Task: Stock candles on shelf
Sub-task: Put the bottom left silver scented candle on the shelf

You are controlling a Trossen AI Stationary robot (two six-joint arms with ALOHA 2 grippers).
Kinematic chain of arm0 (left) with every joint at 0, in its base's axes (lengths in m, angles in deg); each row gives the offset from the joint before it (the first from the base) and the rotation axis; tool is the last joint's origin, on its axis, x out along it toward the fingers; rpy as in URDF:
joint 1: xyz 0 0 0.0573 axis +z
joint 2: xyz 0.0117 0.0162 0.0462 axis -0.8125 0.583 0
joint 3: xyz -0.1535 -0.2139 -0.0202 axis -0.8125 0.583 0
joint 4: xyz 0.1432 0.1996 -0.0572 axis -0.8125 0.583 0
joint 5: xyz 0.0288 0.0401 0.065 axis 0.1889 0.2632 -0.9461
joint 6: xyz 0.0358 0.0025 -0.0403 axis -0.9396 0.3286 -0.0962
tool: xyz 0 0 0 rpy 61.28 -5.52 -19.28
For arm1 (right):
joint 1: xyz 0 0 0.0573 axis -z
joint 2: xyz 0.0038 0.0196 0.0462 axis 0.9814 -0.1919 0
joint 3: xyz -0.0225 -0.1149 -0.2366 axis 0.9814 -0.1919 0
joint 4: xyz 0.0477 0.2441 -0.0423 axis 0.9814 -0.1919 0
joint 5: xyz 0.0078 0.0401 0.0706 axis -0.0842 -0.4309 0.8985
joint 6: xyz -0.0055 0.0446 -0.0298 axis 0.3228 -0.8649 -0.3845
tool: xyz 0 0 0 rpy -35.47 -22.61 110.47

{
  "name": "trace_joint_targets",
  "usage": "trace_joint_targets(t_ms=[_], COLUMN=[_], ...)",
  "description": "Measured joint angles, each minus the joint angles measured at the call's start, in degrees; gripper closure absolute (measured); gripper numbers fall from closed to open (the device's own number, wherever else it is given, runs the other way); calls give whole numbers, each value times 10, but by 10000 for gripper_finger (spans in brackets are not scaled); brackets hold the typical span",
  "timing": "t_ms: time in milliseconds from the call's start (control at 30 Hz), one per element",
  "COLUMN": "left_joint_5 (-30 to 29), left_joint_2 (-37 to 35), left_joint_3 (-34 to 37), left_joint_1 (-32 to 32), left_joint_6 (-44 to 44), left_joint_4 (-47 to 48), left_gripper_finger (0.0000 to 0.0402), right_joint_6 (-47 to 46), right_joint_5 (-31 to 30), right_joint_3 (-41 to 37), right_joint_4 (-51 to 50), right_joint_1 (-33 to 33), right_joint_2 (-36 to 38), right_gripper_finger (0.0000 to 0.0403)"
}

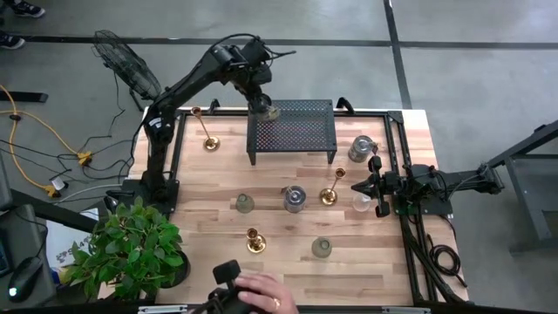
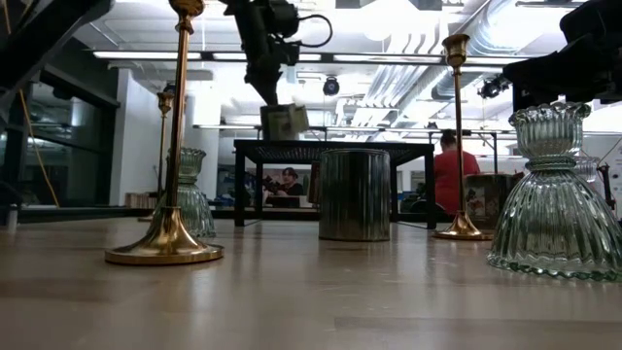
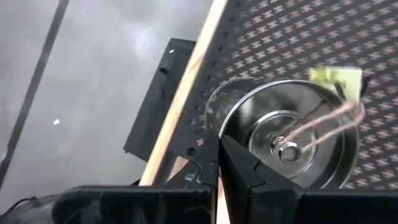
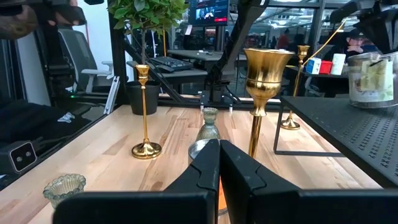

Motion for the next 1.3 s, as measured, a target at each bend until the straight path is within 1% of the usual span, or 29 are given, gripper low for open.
trace_joint_targets(t_ms=[133, 267, 367, 567, 733, 1300], left_joint_5=[-16, -10, -23, -18, -33, -25], left_joint_2=[3, 3, 8, 21, 24, 27], left_joint_3=[0, 0, 0, 0, 0, 0], left_joint_1=[8, 14, 15, 22, 21, 21], left_joint_6=[0, 0, 0, -4, -5, -35], left_joint_4=[-4, -13, -19, -24, -29, -50], left_gripper_finger=[401, 401, 401, 401, 401, 401], right_joint_6=[0, 0, 0, 0, 0, 0], right_joint_5=[0, 0, 0, 0, 0, 0], right_joint_3=[0, 0, 0, 0, 0, 0], right_joint_4=[0, 0, 0, 0, 0, 0], right_joint_1=[0, 0, 0, 0, 0, 0], right_joint_2=[0, 0, 0, 0, 0, 0], right_gripper_finger=[400, 400, 400, 400, 400, 400])
